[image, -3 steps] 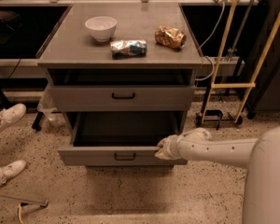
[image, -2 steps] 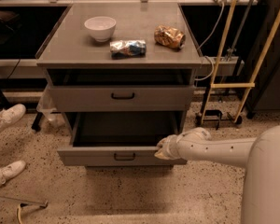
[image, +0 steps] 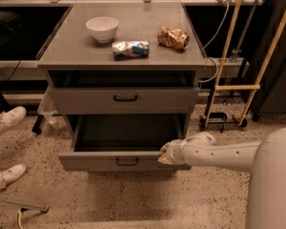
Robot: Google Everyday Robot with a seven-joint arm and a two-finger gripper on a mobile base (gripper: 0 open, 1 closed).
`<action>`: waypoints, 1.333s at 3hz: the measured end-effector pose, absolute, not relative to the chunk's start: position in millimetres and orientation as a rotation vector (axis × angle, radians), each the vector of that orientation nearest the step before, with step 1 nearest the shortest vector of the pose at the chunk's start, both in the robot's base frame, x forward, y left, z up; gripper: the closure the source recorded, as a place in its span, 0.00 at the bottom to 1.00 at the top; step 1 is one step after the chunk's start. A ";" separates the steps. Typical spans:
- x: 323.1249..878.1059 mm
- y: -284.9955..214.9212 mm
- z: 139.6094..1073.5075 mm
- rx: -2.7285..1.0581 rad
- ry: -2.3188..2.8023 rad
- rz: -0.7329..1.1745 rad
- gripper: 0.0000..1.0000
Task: Open middle drawer
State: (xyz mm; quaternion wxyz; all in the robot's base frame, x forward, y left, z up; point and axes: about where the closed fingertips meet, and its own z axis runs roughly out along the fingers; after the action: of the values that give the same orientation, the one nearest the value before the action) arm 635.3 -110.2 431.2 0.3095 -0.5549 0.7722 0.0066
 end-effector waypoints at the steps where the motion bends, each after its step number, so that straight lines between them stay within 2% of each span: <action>1: 633.5 -118.5 435.2 -1.454 2.045 0.000 1.00; 4: 625.1 -119.9 433.6 -1.459 2.054 -0.005 1.00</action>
Offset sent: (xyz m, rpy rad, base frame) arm -0.4654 -0.1127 -0.2036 0.1144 0.0992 -0.3022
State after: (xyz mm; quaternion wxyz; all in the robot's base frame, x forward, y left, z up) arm 625.1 -119.9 433.6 0.3061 -0.5512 0.7762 -0.0017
